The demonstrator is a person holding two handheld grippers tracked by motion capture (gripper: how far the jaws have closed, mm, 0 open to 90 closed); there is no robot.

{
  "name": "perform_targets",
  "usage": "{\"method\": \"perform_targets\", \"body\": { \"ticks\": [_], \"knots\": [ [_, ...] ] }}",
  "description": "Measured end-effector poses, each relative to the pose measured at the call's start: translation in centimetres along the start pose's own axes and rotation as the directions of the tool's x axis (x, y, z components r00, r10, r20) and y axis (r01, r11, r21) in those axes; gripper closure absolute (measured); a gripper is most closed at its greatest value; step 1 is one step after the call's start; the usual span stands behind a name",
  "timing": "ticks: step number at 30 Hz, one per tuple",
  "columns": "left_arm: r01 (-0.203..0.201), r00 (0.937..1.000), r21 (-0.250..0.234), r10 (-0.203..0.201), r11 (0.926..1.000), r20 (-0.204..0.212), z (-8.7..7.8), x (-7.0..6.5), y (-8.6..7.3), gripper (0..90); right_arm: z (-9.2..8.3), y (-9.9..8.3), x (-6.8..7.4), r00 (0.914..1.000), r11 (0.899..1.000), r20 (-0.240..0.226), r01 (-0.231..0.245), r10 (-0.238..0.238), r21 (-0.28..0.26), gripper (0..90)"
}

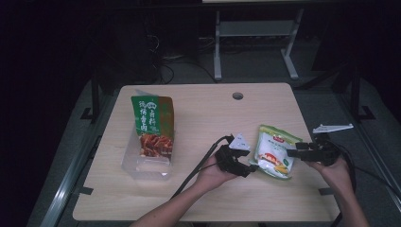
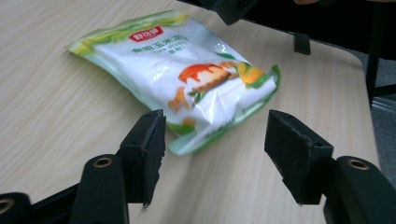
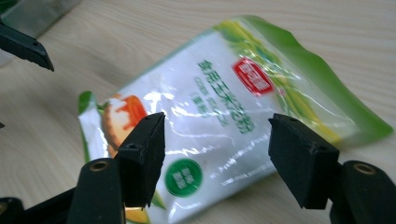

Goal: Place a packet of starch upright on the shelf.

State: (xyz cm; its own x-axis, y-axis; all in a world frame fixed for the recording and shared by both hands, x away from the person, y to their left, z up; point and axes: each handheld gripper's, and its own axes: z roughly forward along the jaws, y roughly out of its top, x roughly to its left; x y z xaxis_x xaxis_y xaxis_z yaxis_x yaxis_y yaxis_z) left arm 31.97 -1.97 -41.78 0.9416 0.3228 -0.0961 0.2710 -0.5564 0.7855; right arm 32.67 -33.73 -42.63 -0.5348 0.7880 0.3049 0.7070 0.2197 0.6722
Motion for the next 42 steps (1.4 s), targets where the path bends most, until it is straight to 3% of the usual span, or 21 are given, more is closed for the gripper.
{"method": "perform_targets", "body": {
  "ticks": [3, 7, 12, 16, 23, 30, 36, 42],
  "knots": [
    [0.024, 0.9996, -0.007, -0.024, 0.9997, 0.012, 1.2, 0.2, 0.4, 39.5, 0.0, -0.5, -0.8, 0.9997, 1.000, 0.015, -0.021, 0.021, 0.007, 36.0],
    [0.027, 0.9995, 0.002, -0.027, 0.9996, 0.017, 2.4, 0.3, 0.7, 41.3, 0.4, -1.2, -1.6, 0.9983, 0.998, 0.033, -0.049, 0.048, 0.029, 36.5],
    [0.030, 0.9995, 0.030, -0.030, 0.9991, 0.011, 3.2, 0.5, 0.7, 42.1, 1.5, -1.9, -2.3, 0.9957, 0.995, 0.028, -0.090, 0.089, 0.052, 38.3],
    [0.034, 0.9993, 0.036, -0.035, 0.9988, 0.016, 3.6, 0.7, 0.6, 42.1, 1.9, -2.2, -2.5, 0.9952, 0.994, 0.030, -0.095, 0.093, 0.054, 39.2],
    [0.043, 0.9990, 0.054, -0.043, 0.9976, 0.012, 4.3, 0.7, 0.5, 42.2, 2.0, -2.8, -3.0, 0.9888, 0.988, -0.015, -0.148, 0.148, 0.047, 45.2],
    [0.043, 0.9989, 0.064, -0.044, 0.9970, 0.016, 4.7, 0.7, 0.6, 42.7, 2.3, -2.6, -3.0, 0.9848, 0.986, -0.062, -0.159, 0.163, 0.055, 57.8],
    [0.046, 0.9989, 0.064, -0.046, 0.9969, 0.010, 4.7, 0.8, 0.7, 41.7, 2.5, -2.5, -2.5, 0.9851, 0.989, -0.094, -0.139, 0.144, 0.056, 79.6],
    [0.063, 0.9980, 0.067, -0.063, 0.9957, -0.001, 4.3, 1.4, 0.7, 37.3, 2.5, -2.1, -1.7, 0.9930, 0.994, -0.065, -0.095, 0.099, 0.063, 88.8]
  ]
}}
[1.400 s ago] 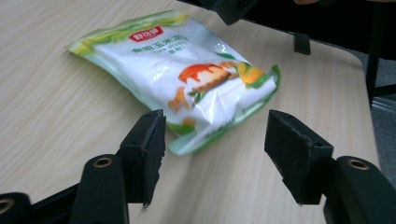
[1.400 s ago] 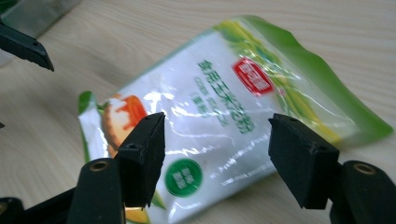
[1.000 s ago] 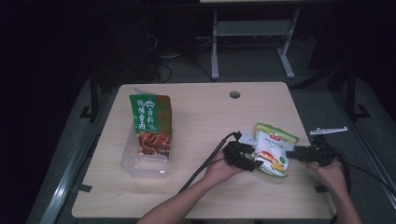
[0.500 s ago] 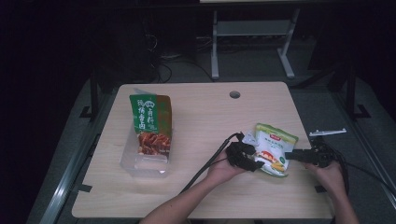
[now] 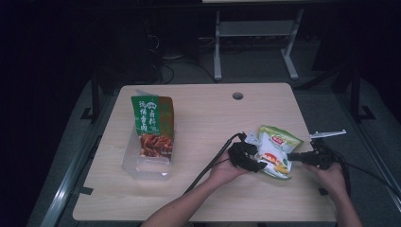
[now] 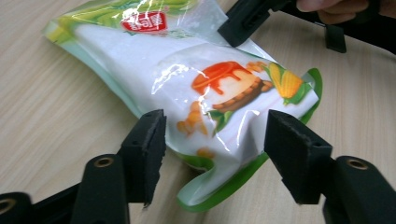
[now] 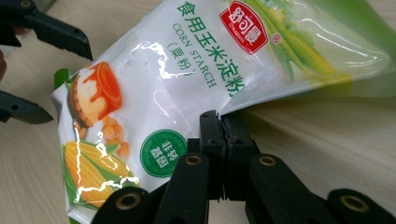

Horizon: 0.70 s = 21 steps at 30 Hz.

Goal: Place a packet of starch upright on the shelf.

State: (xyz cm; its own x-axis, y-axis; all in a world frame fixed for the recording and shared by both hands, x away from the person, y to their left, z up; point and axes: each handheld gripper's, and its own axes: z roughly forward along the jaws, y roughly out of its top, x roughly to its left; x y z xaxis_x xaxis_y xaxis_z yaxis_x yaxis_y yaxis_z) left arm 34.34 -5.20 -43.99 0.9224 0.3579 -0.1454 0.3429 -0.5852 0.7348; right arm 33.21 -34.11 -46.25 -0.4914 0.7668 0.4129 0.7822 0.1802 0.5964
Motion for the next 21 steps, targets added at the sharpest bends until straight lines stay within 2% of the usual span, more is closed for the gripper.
{"method": "perform_targets", "body": {
  "ticks": [1, 2, 3, 4, 7, 11, 13, 15, 16, 18, 21],
  "knots": [
    [0.018, 0.9998, -0.004, -0.018, 0.9998, -0.001, 0.0, 0.0, 0.0, 35.3, 0.0, 0.0, 0.1, 0.9999, 1.000, 0.009, 0.013, -0.013, -0.003, 89.0],
    [0.012, 0.9999, -0.005, -0.012, 0.9999, -0.008, -0.1, 0.2, 0.0, 33.9, -0.1, 0.0, 0.2, 0.9998, 1.000, 0.012, 0.013, -0.013, -0.004, 89.1],
    [0.028, 0.9996, -0.004, -0.028, 0.9996, 0.000, -0.1, 0.3, 0.0, 33.4, -0.1, 0.0, 0.4, 0.9998, 1.000, 0.017, 0.014, -0.013, -0.006, 89.3],
    [0.025, 0.9997, -0.005, -0.025, 0.9997, -0.002, -0.2, 0.6, 0.0, 33.1, -0.2, 0.0, 0.4, 0.9995, 1.000, 0.020, 0.024, -0.023, -0.009, 89.3],
    [0.059, 0.9982, -0.020, -0.059, 0.9980, 0.004, -0.2, 0.9, -0.1, 31.0, -0.4, 0.1, 0.7, 0.9993, 0.999, 0.020, 0.031, -0.030, -0.028, 89.6],
    [0.090, 0.9958, -0.025, -0.089, 0.9957, 0.020, -0.2, 1.3, -0.1, 29.0, -1.0, 0.5, 1.5, 0.9969, 0.997, 0.036, 0.071, -0.070, -0.043, 89.7],
    [0.111, 0.9936, -0.035, -0.110, 0.9932, 0.026, -0.2, 1.5, -0.2, 27.7, -1.4, 0.7, 1.8, 0.9956, 0.994, 0.036, 0.089, -0.087, -0.056, 89.7],
    [0.114, 0.9932, -0.040, -0.113, 0.9927, 0.028, -0.3, 1.6, -0.2, 26.8, -1.7, 1.0, 2.3, 0.9937, 0.992, 0.039, 0.108, -0.105, -0.067, 89.8],
    [0.123, 0.9920, -0.044, -0.122, 0.9914, 0.033, -0.4, 1.7, -0.2, 25.6, -2.0, 1.3, 2.8, 0.9908, 0.989, 0.042, 0.131, -0.128, -0.074, 89.8],
    [0.136, 0.9901, -0.046, -0.134, 0.9897, 0.042, -0.5, 1.9, -0.2, 24.9, -2.1, 1.4, 3.2, 0.9900, 0.987, 0.042, 0.138, -0.135, -0.079, 89.8],
    [0.161, 0.9862, -0.056, -0.158, 0.9854, 0.048, -0.7, 2.4, -0.3, 22.6, -2.6, 1.8, 4.1, 0.9835, 0.979, 0.039, 0.180, -0.177, -0.101, 89.9]
  ]
}}
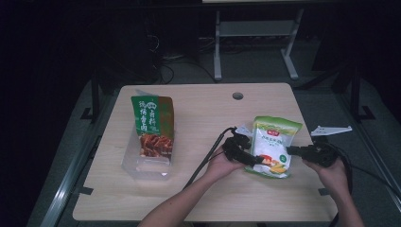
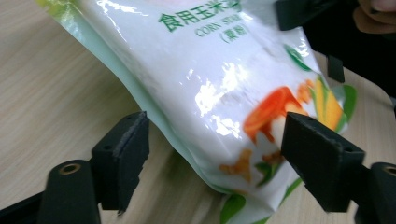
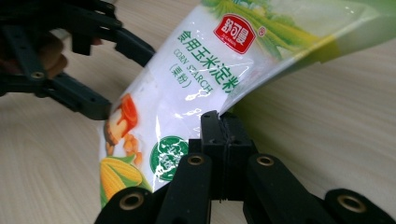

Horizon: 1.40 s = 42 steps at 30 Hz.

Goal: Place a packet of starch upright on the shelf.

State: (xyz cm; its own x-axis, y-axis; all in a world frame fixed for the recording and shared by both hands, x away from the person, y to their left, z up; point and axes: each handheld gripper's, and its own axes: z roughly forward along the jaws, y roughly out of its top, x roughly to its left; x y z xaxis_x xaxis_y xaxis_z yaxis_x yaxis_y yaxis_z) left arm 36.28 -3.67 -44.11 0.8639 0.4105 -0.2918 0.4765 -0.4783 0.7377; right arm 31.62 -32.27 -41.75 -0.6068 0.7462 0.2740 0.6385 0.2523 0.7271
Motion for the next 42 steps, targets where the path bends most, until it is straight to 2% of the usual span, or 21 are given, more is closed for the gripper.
{"method": "perform_targets", "body": {
  "ticks": [3, 7, 12, 14, 15, 16, 18, 23, 29, 33, 36, 42],
  "knots": [
    [0.027, 0.9996, -0.015, -0.027, 0.9995, 0.011, -0.3, 0.7, 0.0, 21.7, -0.3, 0.6, 1.0, 0.9991, 0.999, -0.002, 0.043, -0.043, -0.005, 89.9],
    [0.046, 0.9988, -0.015, -0.046, 0.9988, 0.015, -0.4, 1.3, -0.2, 19.2, -0.5, 0.9, 1.4, 0.9980, 0.998, -0.009, 0.062, -0.063, -0.019, 89.9],
    [0.078, 0.9950, -0.012, -0.077, 0.9969, 0.063, -0.5, 1.9, -0.5, 21.5, -0.5, 1.1, 2.0, 0.9959, 0.995, -0.013, 0.089, -0.090, -0.032, 90.0],
    [0.083, 0.9920, -0.012, -0.082, 0.9965, 0.096, -0.5, 2.0, -0.5, 27.7, -0.5, 1.2, 2.1, 0.9954, 0.995, -0.015, 0.094, -0.095, -0.033, 90.0],
    [0.077, 0.9913, -0.020, -0.075, 0.9968, 0.109, -0.5, 2.0, -0.4, 34.6, -0.4, 1.2, 2.3, 0.9949, 0.995, -0.021, 0.098, -0.099, -0.036, 89.9],
    [0.075, 0.9899, -0.023, -0.071, 0.9969, 0.123, -0.6, 2.0, -0.4, 34.6, -0.4, 1.2, 2.3, 0.9949, 0.995, -0.021, 0.098, -0.099, -0.036, 89.9],
    [0.067, 0.9899, -0.029, -0.063, 0.9973, 0.127, -0.7, 1.8, -0.3, 39.7, -0.4, 1.3, 2.5, 0.9941, 0.994, -0.024, 0.105, -0.106, -0.033, 89.9],
    [0.084, 0.9871, -0.040, -0.078, 0.9957, 0.140, -1.2, 1.9, -0.3, 56.5, -0.3, 1.7, 3.0, 0.9912, 0.991, -0.034, 0.127, -0.128, -0.031, 89.9],
    [0.044, 0.9942, -0.061, -0.037, 0.9972, 0.101, -2.3, 1.8, -0.4, 73.5, -0.1, 2.0, 3.5, 0.9899, 0.990, -0.039, 0.135, -0.137, -0.037, 89.9],
    [0.031, 0.9975, -0.078, -0.026, 0.9964, 0.067, -3.2, 1.7, -0.4, 80.5, 0.2, 2.3, 3.8, 0.9883, 0.989, -0.052, 0.142, -0.143, -0.039, 89.9],
    [0.014, 0.9994, -0.083, -0.011, 0.9965, 0.033, -3.7, 1.4, -0.5, 81.5, 0.5, 2.5, 3.9, 0.9877, 0.989, -0.059, 0.143, -0.145, -0.035, 89.8],
    [-0.009, 1.0000, -0.085, 0.009, 0.9963, -0.004, -4.4, 1.4, -0.7, 82.4, 1.2, 2.7, 4.1, 0.9868, 0.990, -0.076, 0.141, -0.143, -0.028, 89.5]
  ]
}}
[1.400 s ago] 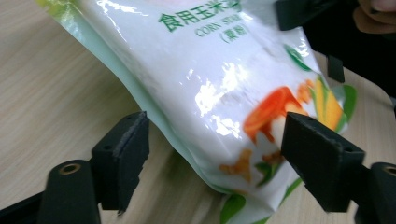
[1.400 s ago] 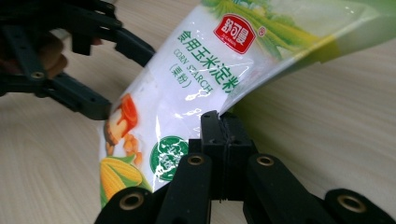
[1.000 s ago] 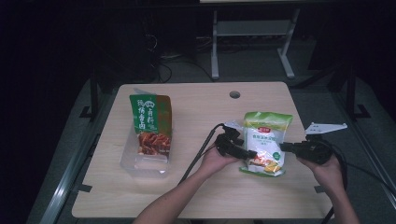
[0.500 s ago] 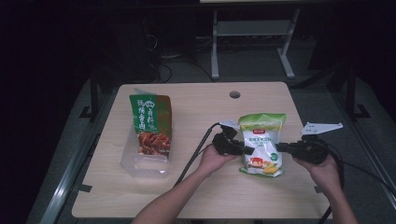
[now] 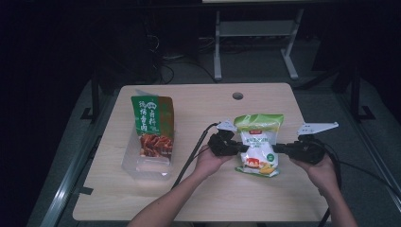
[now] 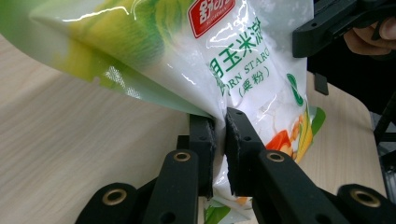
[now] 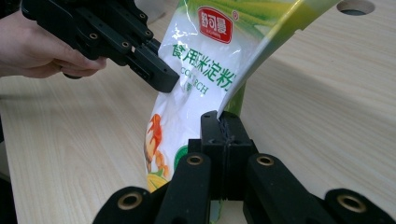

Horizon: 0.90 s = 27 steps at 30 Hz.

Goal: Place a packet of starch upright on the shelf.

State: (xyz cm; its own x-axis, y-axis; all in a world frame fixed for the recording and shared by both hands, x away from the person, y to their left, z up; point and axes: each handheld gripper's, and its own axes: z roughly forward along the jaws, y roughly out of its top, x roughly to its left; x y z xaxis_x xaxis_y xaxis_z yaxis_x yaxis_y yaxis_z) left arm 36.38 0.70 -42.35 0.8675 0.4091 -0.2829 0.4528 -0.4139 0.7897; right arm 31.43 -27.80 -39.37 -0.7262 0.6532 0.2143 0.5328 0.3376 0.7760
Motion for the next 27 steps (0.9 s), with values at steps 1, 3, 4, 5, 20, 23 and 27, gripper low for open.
{"method": "perform_targets", "body": {
  "ticks": [1, 3, 4, 5, 20, 23, 27],
  "knots": [
    [-0.013, 0.9999, 0.000, 0.013, 0.9999, -0.008, -0.1, 0.0, 0.0, 82.7, 0.2, 0.0, 0.0, 1.0000, 1.000, -0.003, 0.001, -0.001, 0.002, 89.5],
    [-0.027, 0.9994, 0.001, 0.027, 0.9996, -0.021, -0.3, -0.1, -0.1, 82.9, 0.3, 0.0, 0.0, 1.0000, 1.000, -0.007, -0.005, 0.005, 0.005, 89.4],
    [-0.032, 0.9992, 0.006, 0.032, 0.9995, -0.025, -0.5, -0.2, -0.1, 83.1, 0.4, 0.0, -0.1, 1.0000, 1.000, -0.008, -0.004, 0.004, 0.004, 89.4],
    [-0.039, 0.9987, 0.009, 0.039, 0.9992, -0.032, -0.6, -0.2, -0.1, 83.1, 0.6, 0.0, -0.1, 0.9999, 1.000, -0.013, -0.008, 0.008, 0.000, 89.2],
    [-0.091, 0.9922, 0.012, 0.092, 0.9958, -0.084, -2.1, -0.7, -0.7, 84.4, 2.4, -0.3, -1.2, 0.9927, 0.997, -0.097, -0.071, 0.072, 0.009, 81.9],
    [-0.097, 0.9916, 0.011, 0.098, 0.9952, -0.085, -2.2, -0.9, -0.7, 84.4, 3.2, -0.1, -1.6, 0.9862, 0.996, -0.138, -0.089, 0.091, 0.023, 69.9],
    [-0.113, 0.9898, 0.015, 0.114, 0.9935, -0.085, -2.3, -1.1, -0.7, 84.4, 3.6, 0.2, -1.7, 0.9809, 0.995, -0.165, -0.100, 0.103, 0.027, 63.8]
  ]
}}
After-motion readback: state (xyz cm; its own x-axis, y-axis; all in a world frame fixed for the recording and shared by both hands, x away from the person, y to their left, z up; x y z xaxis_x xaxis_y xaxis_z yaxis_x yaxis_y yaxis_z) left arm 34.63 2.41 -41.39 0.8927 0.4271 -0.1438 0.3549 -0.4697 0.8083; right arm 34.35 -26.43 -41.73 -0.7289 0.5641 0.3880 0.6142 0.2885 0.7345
